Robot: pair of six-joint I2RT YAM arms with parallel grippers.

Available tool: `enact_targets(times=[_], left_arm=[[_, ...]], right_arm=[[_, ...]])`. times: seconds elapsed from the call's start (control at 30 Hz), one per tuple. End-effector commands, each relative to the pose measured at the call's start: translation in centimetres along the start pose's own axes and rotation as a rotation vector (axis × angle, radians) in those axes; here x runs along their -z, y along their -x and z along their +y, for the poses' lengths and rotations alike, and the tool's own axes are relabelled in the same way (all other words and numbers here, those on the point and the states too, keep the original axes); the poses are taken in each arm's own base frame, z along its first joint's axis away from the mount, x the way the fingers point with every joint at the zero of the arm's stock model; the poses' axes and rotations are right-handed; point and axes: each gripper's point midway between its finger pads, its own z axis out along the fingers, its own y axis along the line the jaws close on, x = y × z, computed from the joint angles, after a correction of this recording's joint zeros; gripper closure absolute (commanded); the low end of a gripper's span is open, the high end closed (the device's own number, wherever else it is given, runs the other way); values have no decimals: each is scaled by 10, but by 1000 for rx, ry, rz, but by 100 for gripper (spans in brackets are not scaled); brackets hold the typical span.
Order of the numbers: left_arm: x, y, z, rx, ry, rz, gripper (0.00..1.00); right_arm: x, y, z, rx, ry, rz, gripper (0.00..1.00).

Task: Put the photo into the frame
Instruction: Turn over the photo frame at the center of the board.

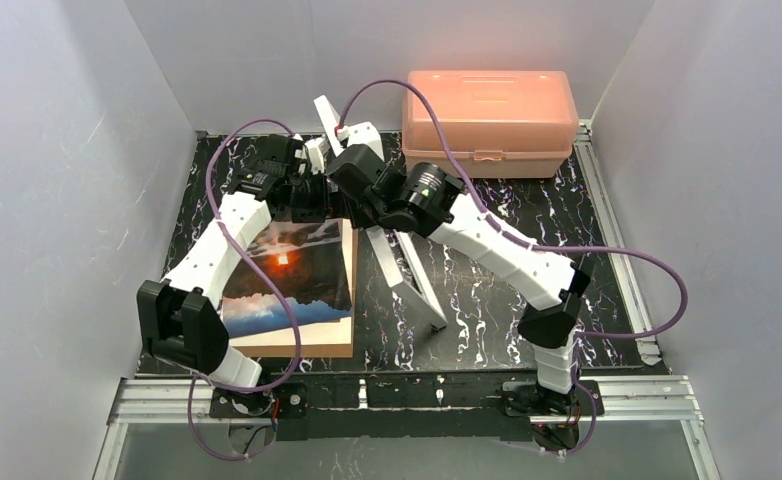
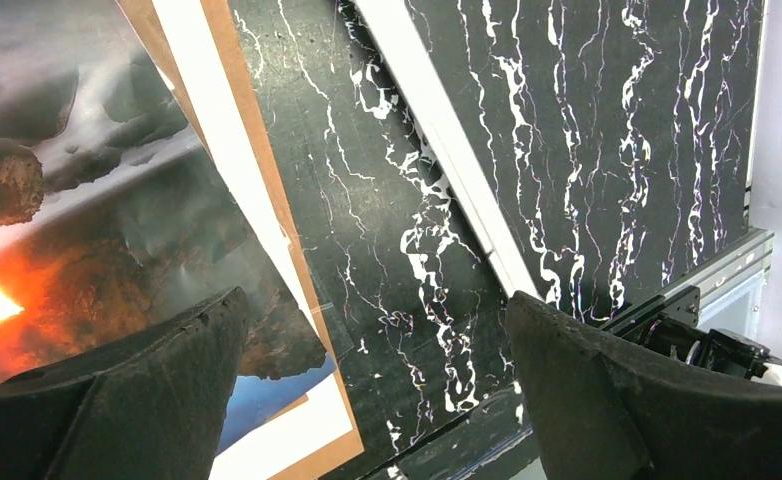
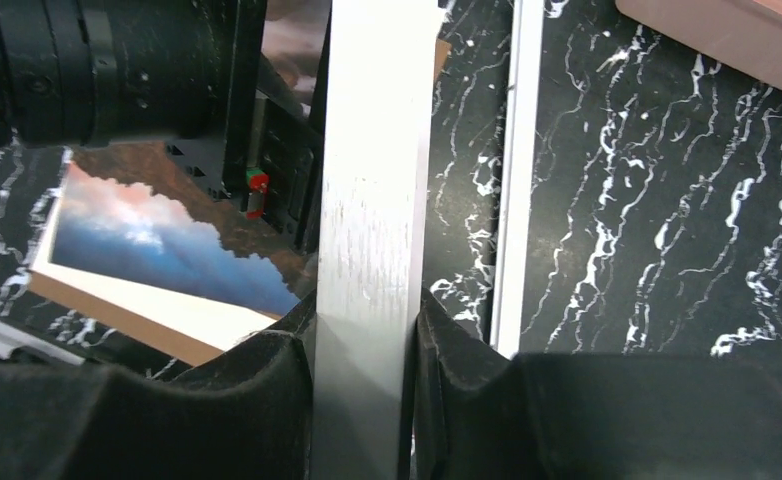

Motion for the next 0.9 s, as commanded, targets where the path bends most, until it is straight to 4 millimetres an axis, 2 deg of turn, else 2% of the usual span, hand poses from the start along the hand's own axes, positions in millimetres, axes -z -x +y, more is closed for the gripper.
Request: enact_targets(times=[0.0, 0.1, 0.2, 0.37, 0.47, 0.6, 0.7, 0.87], left_arm=[[33, 10, -13, -65, -2, -85, 2], [43, 8, -9, -86, 29, -84, 2], [53, 2, -8, -117, 28, -68, 2], [62, -22, -9, -204, -23, 17, 2], [62, -31, -1, -218, -3, 37, 1], [65, -27, 6, -221, 27, 3, 2], [68, -20, 4, -214, 30, -18, 2], [67, -5, 4, -189, 39, -47, 2]], right_arm=[[59, 61, -4, -153, 94, -213, 83], [66, 72, -10, -210, 105, -235, 83], [64, 75, -26, -285, 97, -230, 84], [52, 69, -55, -386, 81, -214, 85], [46, 64, -68, -417, 72, -204, 86], [46, 52, -82, -449, 49, -192, 85], [44, 34, -96, -506, 40, -173, 84], [63, 20, -120, -670, 131, -204, 83]])
